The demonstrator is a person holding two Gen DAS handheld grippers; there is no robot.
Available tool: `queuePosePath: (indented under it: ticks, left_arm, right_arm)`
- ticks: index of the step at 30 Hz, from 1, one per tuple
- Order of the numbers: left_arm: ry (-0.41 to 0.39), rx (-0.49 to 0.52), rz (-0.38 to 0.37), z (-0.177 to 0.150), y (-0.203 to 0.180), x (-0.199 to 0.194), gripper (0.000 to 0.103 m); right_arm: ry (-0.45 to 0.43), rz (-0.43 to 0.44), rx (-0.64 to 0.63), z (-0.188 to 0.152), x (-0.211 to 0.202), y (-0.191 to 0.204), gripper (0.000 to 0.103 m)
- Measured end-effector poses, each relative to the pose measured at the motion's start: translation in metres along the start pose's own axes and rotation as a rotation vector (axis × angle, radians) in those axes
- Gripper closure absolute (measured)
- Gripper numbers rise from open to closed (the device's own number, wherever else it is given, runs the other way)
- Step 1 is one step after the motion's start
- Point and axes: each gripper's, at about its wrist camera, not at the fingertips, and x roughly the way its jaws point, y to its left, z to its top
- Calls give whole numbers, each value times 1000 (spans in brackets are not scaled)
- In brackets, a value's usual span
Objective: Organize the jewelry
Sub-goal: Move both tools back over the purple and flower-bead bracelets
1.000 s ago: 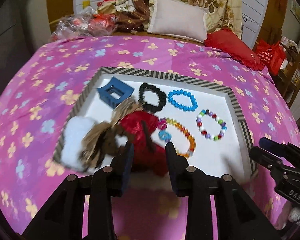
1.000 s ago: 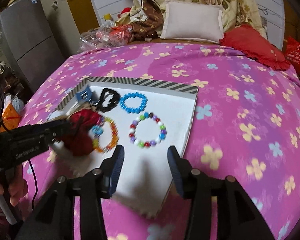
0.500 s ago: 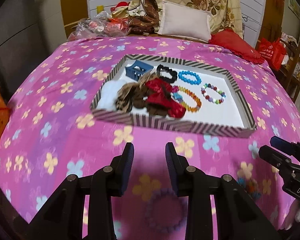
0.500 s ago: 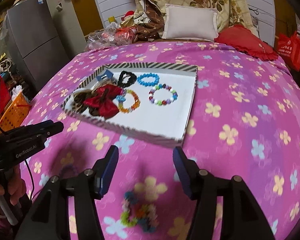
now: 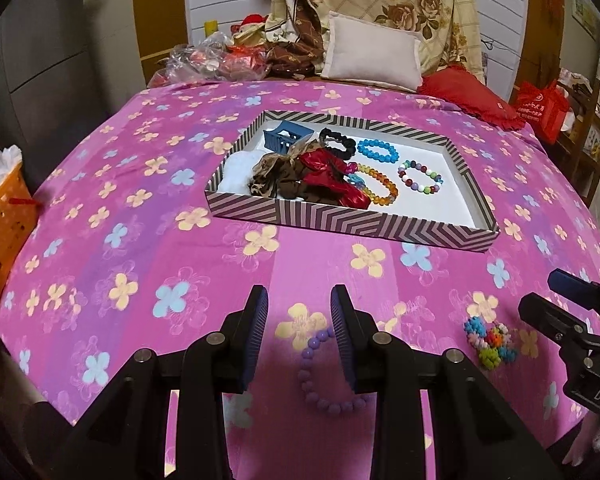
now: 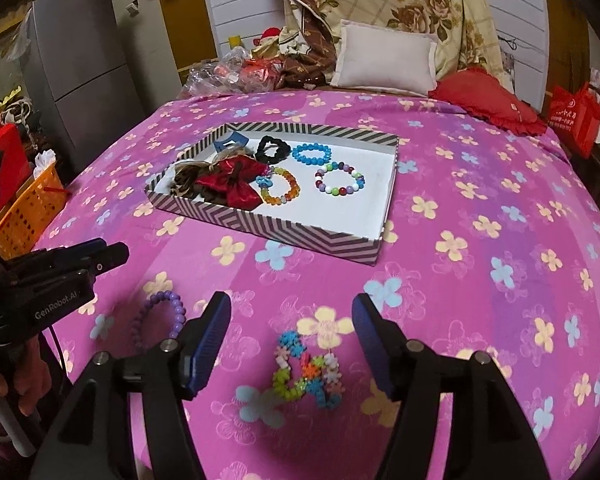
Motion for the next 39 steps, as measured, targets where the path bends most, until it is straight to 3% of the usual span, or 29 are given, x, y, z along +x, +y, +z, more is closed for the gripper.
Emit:
queuePosePath:
  ticks: [10, 39]
  left_arm:
    - [21, -2, -18, -13, -3, -6, 73]
    - [59, -15, -23, -26, -3, -4, 73]
  right_arm:
    - [-4, -52, -45, -7, -12, 10, 34]
    - [39, -74, -77, -24, -8, 11, 32]
